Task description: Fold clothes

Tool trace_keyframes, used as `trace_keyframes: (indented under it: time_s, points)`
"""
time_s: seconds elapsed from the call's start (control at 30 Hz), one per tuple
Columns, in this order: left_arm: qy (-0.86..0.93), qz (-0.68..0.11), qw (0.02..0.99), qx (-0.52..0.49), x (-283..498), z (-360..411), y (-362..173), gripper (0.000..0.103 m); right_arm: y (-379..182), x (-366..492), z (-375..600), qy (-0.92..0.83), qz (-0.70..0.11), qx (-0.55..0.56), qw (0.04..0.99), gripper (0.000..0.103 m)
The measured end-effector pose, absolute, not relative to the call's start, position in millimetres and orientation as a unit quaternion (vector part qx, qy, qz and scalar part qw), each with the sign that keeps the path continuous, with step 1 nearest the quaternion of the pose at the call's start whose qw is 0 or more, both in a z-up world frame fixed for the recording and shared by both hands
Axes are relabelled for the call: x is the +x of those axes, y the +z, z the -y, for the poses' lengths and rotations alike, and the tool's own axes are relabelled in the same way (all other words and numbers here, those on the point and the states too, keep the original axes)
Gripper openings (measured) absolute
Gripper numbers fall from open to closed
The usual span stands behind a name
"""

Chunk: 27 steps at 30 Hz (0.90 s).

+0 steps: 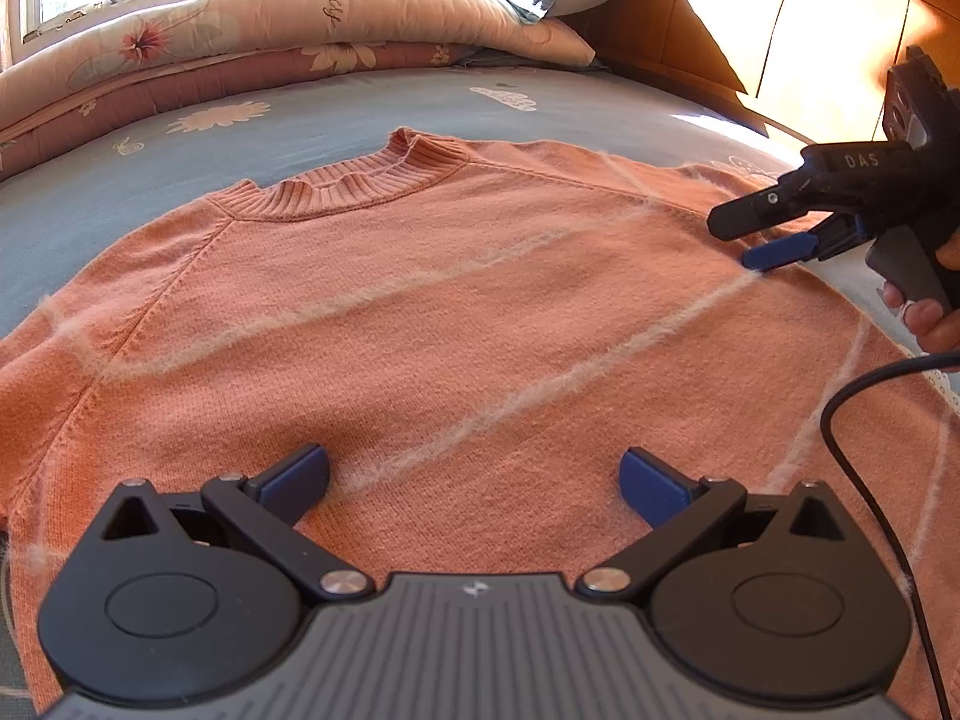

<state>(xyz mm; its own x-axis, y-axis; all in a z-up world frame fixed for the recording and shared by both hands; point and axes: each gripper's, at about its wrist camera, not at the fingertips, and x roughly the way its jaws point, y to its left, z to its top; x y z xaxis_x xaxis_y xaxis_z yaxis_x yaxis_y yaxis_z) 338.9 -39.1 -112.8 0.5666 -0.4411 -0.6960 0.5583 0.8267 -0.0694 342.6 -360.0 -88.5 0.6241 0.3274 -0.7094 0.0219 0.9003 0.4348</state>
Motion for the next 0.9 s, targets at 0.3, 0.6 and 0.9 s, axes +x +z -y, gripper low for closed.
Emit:
trace_keyframes:
  time_s: [0.3,0.6,0.9]
  points:
    - [-0.283,-0.370,0.881,0.078,340,39,-113,0.102,-89,295,361,0.036,-0.435,0.191,0.879,0.103]
    - [-0.285,-0.361,0.885,0.074,338,37,-114,0.102,-100,275,324,0.003,-0.420,0.074,0.904,0.103]
    - [-0.243,-0.387,0.887,0.065,345,50,-106,0.102,-101,271,324,0.019,-0.407,0.051,0.912,0.103]
